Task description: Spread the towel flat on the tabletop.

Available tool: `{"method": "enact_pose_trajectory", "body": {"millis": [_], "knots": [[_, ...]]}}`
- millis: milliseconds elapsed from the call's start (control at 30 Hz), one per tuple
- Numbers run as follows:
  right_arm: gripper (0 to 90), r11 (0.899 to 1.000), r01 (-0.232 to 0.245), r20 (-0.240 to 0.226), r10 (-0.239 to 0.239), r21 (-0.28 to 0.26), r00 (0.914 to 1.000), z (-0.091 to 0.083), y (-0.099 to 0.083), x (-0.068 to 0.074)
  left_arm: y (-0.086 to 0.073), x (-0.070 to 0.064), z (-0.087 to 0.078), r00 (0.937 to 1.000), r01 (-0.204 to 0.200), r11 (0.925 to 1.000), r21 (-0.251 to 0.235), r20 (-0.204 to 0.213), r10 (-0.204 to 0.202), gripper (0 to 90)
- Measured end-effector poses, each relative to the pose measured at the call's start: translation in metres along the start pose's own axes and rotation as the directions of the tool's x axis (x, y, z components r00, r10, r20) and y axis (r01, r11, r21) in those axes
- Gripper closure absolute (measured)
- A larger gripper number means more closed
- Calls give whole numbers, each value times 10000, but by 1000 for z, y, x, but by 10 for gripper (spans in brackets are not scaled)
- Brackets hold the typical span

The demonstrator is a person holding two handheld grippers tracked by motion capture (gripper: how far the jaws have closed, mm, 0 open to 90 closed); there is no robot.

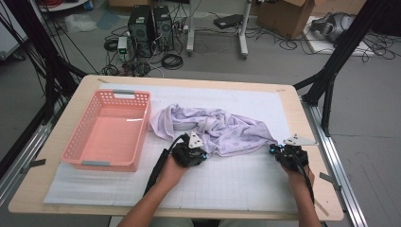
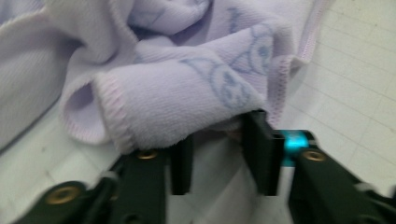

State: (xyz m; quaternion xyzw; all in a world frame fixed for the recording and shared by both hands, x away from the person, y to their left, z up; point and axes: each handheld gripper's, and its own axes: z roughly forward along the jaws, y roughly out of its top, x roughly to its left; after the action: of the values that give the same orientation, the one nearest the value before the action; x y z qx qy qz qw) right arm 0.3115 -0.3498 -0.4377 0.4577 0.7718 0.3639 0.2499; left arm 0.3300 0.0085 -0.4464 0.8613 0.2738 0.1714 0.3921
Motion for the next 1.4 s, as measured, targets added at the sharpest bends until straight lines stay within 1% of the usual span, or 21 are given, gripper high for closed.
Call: {"method": "enact_pose_trajectory", "body": {"millis": [67,100,200,267,300,333,433,467,567,633,700,767,800,833,900,933,1033,1167,1267,1300,1400], "knots": [[859,10000,65,-1,-65,-20,10000,0,0,0,2,-3,2,10000,-15,10000,43,-83,16,802],[860,10000,80,-45,-80,-16,10000,0,0,0,2,-2,1,10000,54,10000,61,-42,-54,815],[862,9999,-21,-71,20,-111,10000,-1,-1,0,-2,7,-2,9958,889,9960,-13,232,-889,839],[864,9999,-46,-136,44,-161,9999,-2,-1,0,-7,13,-8,9886,1455,9893,-127,408,-1448,841],[865,9998,-51,-184,48,-178,9998,-3,-1,0,-9,15,-12,9861,1603,9870,-95,448,-1597,841],[866,9998,-44,-211,40,-177,9998,-3,-2,0,-11,16,-17,9867,1568,9876,-122,451,-1561,841],[869,9998,-80,-260,76,-155,9996,-5,-3,1,-21,16,-32,9843,1718,9842,-427,477,-1698,841],[869,9998,-80,-293,76,-154,9995,-6,-3,1,-25,16,-37,9825,1825,9820,-486,476,-1802,841],[870,9998,-82,-372,74,-200,9993,-10,-5,4,-40,14,-47,9728,2266,9716,-683,656,-2223,841],[869,9996,49,-456,-61,-269,9989,-14,-5,7,-48,13,-55,9703,2381,9683,-755,615,-2338,842],[870,9995,89,-499,-104,-297,9987,-16,-4,10,-53,13,-61,9659,2553,9623,-934,683,-2496,843],[870,9995,132,-556,-148,-292,9983,-18,-5,13,-57,13,-68,9630,2662,9572,-1139,747,-2589,843],[870,9996,140,-605,-155,-255,9981,-19,-6,15,-58,13,-72,9637,2631,9575,-1183,780,-2552,843],[870,9997,146,-645,-159,-217,9978,-21,-7,17,-59,12,-75,9619,2694,9549,-1250,830,-2605,843],[870,9997,189,-679,-200,-165,9975,-23,-10,20,-62,11,-81,9639,2614,9570,-1255,869,-2519,842],[870,9997,180,-711,-189,-135,9973,-25,-12,22,-64,9,-83,9620,2675,9546,-1306,919,-2570,842],[870,9997,244,-728,-249,-70,9970,-31,-16,27,-70,4,-88,9599,2739,9534,-1266,972,-2629,841],[870,9997,245,-665,-242,33,9975,-41,-25,37,-78,-7,-93,9632,2593,9589,-1152,1033,-2481,839],[870,9995,288,-593,-283,84,9978,-50,-32,45,-84,-16,-100,9624,2589,9589,-1160,1149,-2460,838],[870,9997,227,-585,-220,122,9980,-53,-35,48,-85,-18,-103,9646,2491,9617,-1145,1180,-2358,838],[870,9993,206,-495,-190,308,9986,-63,-44,55,-88,-27,-110,9652,2417,9623,-1248,1326,-2252,836]]}}
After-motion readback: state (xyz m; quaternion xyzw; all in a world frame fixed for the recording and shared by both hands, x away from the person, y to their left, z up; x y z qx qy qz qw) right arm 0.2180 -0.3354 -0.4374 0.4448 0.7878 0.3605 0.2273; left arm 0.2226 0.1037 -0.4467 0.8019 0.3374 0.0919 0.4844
